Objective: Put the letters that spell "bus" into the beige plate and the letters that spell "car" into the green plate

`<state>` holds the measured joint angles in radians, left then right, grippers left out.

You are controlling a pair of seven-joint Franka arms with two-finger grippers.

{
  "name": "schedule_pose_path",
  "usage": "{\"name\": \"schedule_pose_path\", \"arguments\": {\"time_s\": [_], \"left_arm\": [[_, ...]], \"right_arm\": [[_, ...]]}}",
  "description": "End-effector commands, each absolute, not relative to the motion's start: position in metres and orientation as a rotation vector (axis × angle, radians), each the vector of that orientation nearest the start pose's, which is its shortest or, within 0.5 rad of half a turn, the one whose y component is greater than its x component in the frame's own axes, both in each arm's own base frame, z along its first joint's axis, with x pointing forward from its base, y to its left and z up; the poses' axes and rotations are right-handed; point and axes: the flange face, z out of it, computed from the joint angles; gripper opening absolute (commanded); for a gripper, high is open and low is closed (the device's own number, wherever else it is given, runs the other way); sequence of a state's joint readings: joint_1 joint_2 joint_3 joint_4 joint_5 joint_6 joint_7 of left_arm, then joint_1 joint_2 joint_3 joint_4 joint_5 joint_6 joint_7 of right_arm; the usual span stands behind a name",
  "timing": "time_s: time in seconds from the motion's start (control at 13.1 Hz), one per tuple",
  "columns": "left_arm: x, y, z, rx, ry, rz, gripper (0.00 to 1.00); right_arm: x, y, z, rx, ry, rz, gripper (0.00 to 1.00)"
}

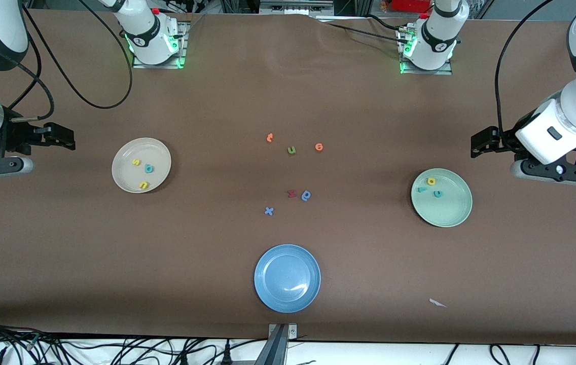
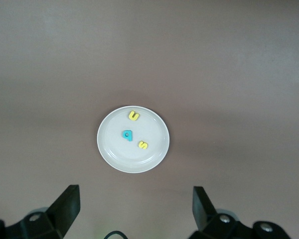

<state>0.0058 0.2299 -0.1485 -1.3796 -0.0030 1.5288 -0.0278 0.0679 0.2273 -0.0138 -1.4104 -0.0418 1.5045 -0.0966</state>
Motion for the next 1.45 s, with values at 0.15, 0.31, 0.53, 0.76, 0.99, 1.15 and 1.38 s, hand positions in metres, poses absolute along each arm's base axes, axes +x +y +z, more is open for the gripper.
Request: {"name": "schedule_pose_path", "arguments": {"time_s": [0.15,0.31,0.53,0.76,0.99,1.15,1.38], "left_arm": [[0.6086,-0.0785,0.5852,-3.169,0.213,0.123,1.00],[0.6088,-0.0785,0.5853,-3.169,0.213,0.120,1.00],[0.6087,-0.0790,0.5854,-3.166,0.215,0.120,1.00],[0.6084,-0.0808,0.5860,-3.166,0.220,0.120,1.00],[0.6084,-0.0804,0.5860,-3.163,0.220,0.120,1.00],[0.6086,-0.0804,0.5861,-3.163,0.220,0.117,1.00],[0.6086,-0.0804,0.5861,-3.163,0.220,0.117,1.00]], "right_arm": [[0.6155,0.0278,0.5669,-3.180,-0.229,0.193,1.00],[0.6160,0.0281,0.5661,-3.178,-0.229,0.192,1.00],[0.6162,0.0246,0.5661,-3.177,-0.222,0.192,1.00],[0.6164,0.0190,0.5661,-3.175,-0.212,0.193,1.00],[0.6165,0.0210,0.5662,-3.174,-0.212,0.190,1.00],[0.6163,0.0210,0.5661,-3.174,-0.214,0.192,1.00],[0.6165,0.0192,0.5662,-3.174,-0.209,0.190,1.00]]}}
